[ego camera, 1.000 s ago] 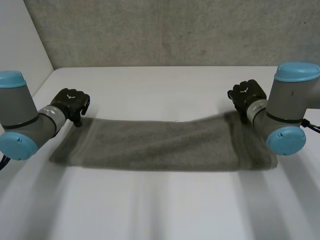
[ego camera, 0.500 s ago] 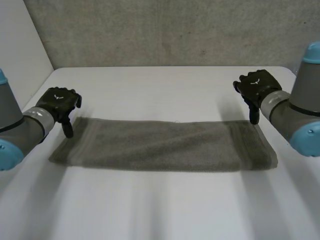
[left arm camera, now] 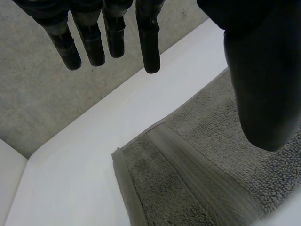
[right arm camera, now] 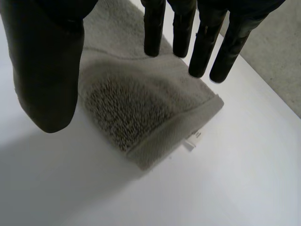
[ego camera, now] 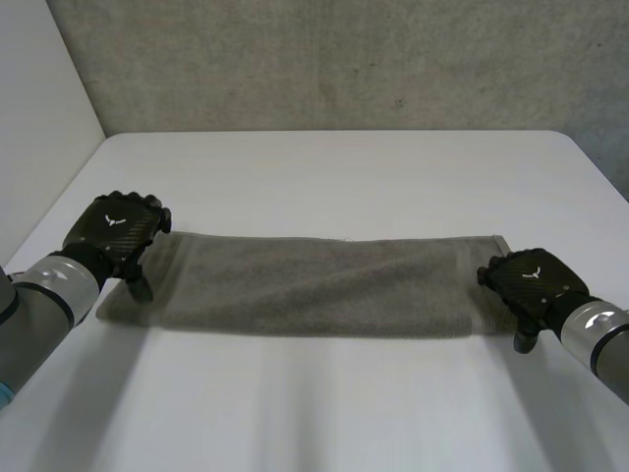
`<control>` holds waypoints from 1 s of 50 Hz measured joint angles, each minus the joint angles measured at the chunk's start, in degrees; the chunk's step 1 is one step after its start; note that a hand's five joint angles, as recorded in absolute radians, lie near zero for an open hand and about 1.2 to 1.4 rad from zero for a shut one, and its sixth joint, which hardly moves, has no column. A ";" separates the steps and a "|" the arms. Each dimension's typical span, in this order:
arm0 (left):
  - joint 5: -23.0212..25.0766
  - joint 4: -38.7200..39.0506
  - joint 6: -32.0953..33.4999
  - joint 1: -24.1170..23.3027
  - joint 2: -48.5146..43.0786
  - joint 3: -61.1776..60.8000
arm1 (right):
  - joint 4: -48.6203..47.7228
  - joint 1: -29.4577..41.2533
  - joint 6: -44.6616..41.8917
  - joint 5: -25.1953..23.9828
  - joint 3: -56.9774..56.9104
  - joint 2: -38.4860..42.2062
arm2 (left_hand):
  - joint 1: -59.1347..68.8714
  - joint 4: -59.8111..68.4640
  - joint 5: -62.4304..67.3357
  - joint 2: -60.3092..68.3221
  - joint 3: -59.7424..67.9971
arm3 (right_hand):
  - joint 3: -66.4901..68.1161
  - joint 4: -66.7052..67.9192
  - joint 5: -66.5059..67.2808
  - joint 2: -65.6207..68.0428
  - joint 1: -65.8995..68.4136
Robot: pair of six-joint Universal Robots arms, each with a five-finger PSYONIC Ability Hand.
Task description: Fold the towel.
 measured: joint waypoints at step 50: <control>-0.12 -0.01 -0.58 0.83 0.04 0.18 | 11.28 30.31 0.68 12.95 -38.45 7.97 | 0.00 0.00 0.00 0.00 0.00 | 54.78 54.99 54.10 52.31 53.26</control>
